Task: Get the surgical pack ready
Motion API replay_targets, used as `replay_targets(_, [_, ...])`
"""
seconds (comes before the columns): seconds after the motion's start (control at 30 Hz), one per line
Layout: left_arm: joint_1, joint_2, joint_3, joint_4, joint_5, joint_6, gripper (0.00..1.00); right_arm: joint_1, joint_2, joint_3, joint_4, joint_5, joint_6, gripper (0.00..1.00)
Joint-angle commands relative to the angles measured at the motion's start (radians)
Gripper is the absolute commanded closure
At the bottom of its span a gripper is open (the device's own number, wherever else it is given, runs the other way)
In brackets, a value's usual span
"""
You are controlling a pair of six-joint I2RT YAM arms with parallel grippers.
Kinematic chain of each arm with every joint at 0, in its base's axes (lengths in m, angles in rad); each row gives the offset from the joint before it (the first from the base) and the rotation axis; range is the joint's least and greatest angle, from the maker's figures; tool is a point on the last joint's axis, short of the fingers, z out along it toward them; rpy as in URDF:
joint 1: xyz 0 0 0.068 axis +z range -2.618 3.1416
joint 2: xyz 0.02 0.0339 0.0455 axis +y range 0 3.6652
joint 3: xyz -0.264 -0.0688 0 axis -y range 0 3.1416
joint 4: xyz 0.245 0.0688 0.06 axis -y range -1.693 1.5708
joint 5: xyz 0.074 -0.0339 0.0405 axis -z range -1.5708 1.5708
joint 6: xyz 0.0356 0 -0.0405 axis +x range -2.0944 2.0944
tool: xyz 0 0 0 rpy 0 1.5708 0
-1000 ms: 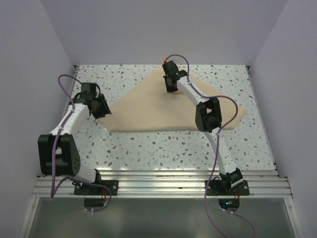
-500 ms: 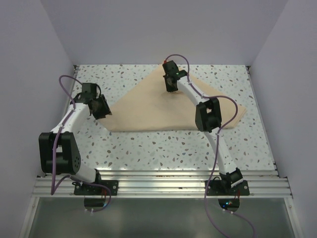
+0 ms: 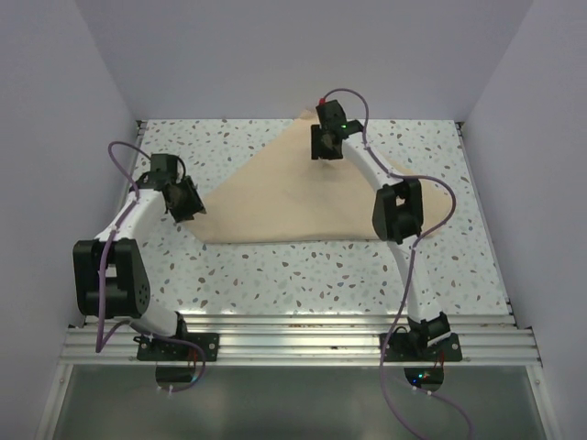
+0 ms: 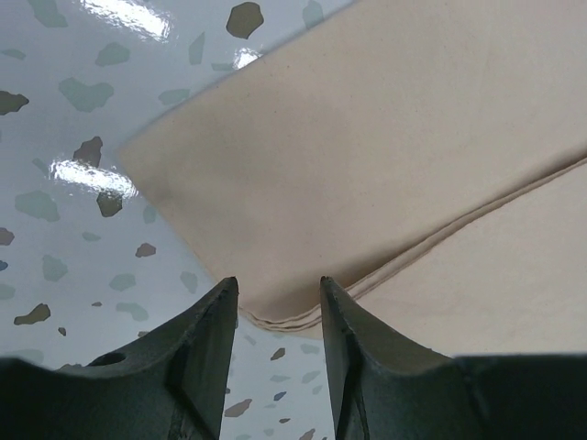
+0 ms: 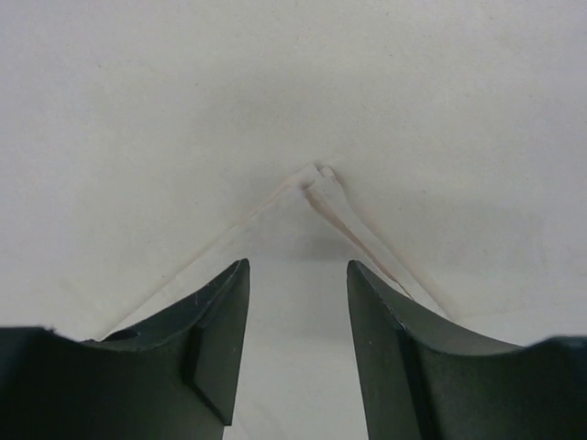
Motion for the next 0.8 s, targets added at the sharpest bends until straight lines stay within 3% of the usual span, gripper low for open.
replay_targets(0.0, [0.019,0.022,0.039,0.012,-0.003,-0.024,0.55,-0.014,-0.129,-0.055,0.022,-0.067,0.031,0.52])
replay_targets(0.17, [0.038,0.051,0.053,-0.002,-0.005,-0.032,0.53,-0.017,-0.111,-0.034,0.028,-0.094,0.026,0.53])
replay_targets(0.27, [0.07,0.077,0.053,-0.006,0.003,-0.027,0.52,-0.022,-0.103,-0.048,0.046,-0.15,0.042,0.66])
replay_targets(0.3, [0.079,0.085,0.054,-0.005,0.018,-0.018,0.51,-0.026,-0.099,-0.054,0.051,-0.255,0.063,0.81])
replay_targets(0.4, [0.122,0.106,0.055,-0.003,0.03,-0.009,0.48,-0.031,-0.099,-0.137,0.101,-0.428,0.11,1.0])
replay_targets(0.53, [0.183,0.148,0.059,-0.011,0.06,0.003,0.47,-0.034,-0.102,-0.232,0.166,-0.409,0.129,1.0])
replay_targets(0.77, [0.209,0.205,0.019,0.026,0.116,0.028,0.46,-0.036,-0.018,-0.166,0.086,-0.403,0.118,1.0])
